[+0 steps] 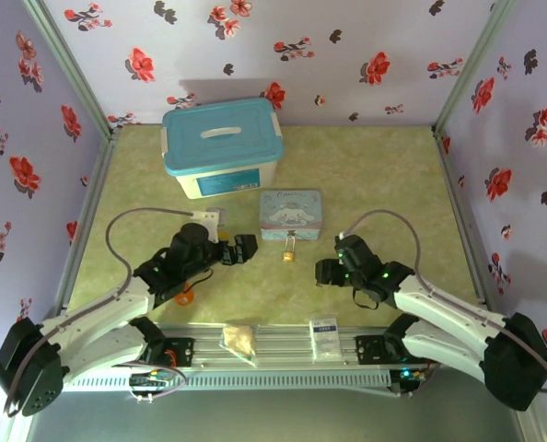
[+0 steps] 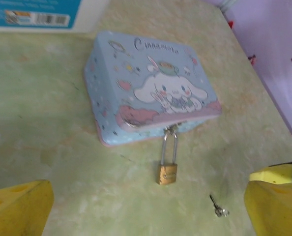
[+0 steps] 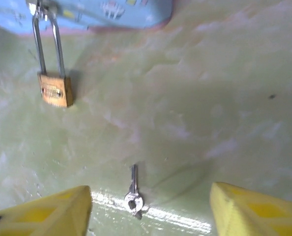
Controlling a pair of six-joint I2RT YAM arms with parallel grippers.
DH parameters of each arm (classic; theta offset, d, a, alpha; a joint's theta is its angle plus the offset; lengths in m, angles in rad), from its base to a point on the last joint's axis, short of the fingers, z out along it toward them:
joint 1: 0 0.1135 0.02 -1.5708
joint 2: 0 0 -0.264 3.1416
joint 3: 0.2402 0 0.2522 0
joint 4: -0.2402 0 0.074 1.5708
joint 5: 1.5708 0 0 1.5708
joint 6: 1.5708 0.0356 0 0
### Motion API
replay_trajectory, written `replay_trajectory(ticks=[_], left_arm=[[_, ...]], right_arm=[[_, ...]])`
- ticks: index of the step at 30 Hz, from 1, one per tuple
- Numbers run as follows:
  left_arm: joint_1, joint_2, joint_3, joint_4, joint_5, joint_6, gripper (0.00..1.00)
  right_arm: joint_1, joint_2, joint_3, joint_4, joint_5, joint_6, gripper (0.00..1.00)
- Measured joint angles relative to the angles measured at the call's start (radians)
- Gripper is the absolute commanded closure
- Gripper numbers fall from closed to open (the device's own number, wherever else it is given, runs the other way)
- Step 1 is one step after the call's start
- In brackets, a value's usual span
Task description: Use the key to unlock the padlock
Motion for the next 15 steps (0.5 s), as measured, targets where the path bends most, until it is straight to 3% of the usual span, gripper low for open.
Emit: replay_trajectory(ticks=[6, 15], left_arm=[[-0.084, 0.058, 0.0, 0.053, -0.051, -0.032, 0.0], [-0.098, 0.119, 0.0, 0.076, -0.075, -0.033, 0.0]], right_arm=[[0.109, 0.143, 0.004, 0.028, 0.034, 0.027, 0.58], [0.212, 0.264, 0.039, 0.037, 0.106, 0.043, 0.64]])
